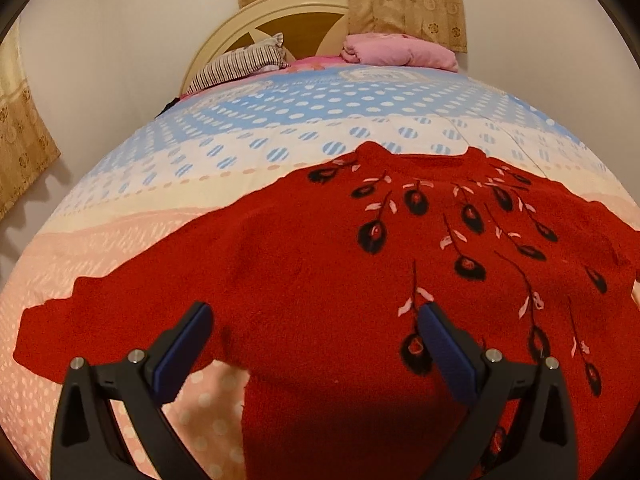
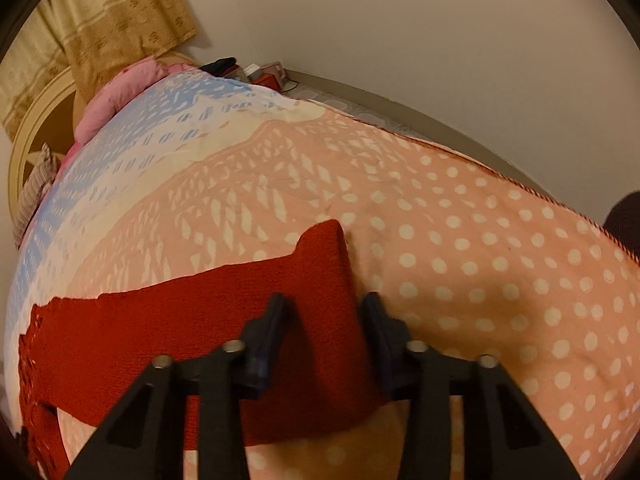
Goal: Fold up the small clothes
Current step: 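Grasp the cuff of the sleeve nearest the right gripper and lift, then fold the held sleeve across the cardigan body with the right gripper, release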
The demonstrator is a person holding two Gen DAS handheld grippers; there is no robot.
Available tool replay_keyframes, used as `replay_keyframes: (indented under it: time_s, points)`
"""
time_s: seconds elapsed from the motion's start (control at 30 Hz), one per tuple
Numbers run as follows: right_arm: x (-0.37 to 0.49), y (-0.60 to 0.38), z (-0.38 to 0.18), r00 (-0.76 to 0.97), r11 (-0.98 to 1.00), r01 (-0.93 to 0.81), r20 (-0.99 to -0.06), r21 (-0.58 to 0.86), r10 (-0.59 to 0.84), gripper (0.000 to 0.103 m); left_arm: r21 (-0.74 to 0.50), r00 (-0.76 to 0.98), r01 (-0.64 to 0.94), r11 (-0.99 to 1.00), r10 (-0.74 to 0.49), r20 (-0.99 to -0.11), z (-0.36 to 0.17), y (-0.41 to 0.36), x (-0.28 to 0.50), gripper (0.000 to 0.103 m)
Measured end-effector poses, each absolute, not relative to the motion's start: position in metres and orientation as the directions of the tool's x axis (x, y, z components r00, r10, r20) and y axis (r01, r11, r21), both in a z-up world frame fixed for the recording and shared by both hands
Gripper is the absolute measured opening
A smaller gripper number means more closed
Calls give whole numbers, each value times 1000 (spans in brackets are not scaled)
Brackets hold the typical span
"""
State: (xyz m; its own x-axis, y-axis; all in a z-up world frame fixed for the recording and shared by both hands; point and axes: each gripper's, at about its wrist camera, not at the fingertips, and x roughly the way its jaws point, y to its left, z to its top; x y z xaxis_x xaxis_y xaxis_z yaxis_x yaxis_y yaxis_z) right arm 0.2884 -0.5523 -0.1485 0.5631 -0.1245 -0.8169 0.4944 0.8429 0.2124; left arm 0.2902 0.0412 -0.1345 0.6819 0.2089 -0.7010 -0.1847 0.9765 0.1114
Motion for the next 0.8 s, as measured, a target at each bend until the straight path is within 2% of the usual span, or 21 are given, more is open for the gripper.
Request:
replay_keyframes:
  time_s: [0.1, 0.2, 0.43, 0.8]
  points:
    - [292, -547, -141, 568, 846, 486, -815, 221, -113, 12, 103, 685, -181, 978, 201, -700, -134, 42, 289, 103]
    - [293, -535, -123, 602, 853, 462, -792, 244, -99, 10, 96, 689, -181, 979, 196, -697, -134, 43, 288, 103]
    - [307, -477, -60, 702, 902, 327, -711, 282, -33, 10, 83, 703, -179, 980, 186, -686, -130, 44, 284, 103]
    - [339, -363, 29, 800, 965, 111, -598, 236, 54, 10, 26, 717, -185, 982, 153, -680, -122, 59, 265, 103]
